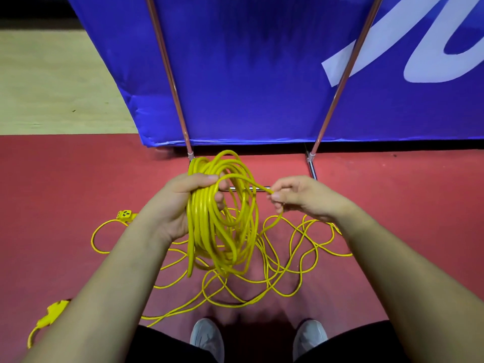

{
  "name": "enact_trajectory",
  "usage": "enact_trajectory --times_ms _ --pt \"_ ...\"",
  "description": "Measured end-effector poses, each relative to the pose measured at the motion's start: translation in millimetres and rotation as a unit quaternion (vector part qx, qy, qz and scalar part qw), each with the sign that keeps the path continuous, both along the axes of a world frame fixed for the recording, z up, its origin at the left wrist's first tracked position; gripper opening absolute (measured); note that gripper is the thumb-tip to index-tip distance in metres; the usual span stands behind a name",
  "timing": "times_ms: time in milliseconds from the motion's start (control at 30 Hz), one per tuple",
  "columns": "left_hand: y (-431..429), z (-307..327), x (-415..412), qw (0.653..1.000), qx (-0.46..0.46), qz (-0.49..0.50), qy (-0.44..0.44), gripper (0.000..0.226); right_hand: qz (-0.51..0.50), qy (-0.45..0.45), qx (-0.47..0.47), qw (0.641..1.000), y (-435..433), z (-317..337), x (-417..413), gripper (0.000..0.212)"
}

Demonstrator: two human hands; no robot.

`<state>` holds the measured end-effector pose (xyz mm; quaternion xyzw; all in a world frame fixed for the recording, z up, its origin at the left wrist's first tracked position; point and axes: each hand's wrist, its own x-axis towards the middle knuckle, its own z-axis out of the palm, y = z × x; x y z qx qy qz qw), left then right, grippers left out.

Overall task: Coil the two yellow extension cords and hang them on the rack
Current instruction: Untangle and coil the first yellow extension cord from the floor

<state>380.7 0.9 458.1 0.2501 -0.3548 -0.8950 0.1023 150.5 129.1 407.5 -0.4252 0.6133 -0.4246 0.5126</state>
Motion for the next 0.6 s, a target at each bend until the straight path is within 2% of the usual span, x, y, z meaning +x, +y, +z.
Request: enact_trajectory --times_ms 67,133,233,333,400,467,533,600 --pt "0 -1 1 0.997 -0.050 -0.015 -0.055 0.008 -0.062 -0.078 -0.014 0.995 0 -3 -1 0.008" --pt "2 -3 1 0.992 -0.074 -0.019 -0.097 0.011 -0.102 -0.103 -0.040 0.989 -5 3 2 0.006" --pt "3 -2 1 0.994 -0.046 -0.006 -0.095 0.021 -0.102 -0.039 -0.057 0.992 -12 19 10 0.005" --pt "4 -2 1 0.995 -0.043 -0.025 -0.084 0.024 -0.059 0.061 -0.073 0.994 -15 41 27 0.004" --pt "9 -4 1 0.994 -0.047 -0.047 -0.091 0.029 -0.011 0.150 -0.094 0.984 -17 57 40 0.004" --pt "12 -4 0 0.990 -0.058 -0.065 -0.110 0.023 0.007 0.218 -0.109 0.970 -19 67 48 0.007" --pt "11 -2 1 0.990 -0.056 -0.078 -0.102 0.012 -0.006 0.223 -0.108 0.969 -18 69 48 0.011" --pt "7 -3 3 0.996 -0.027 -0.076 -0.045 0.023 -0.004 0.176 -0.095 0.980 -16 60 44 0.017"
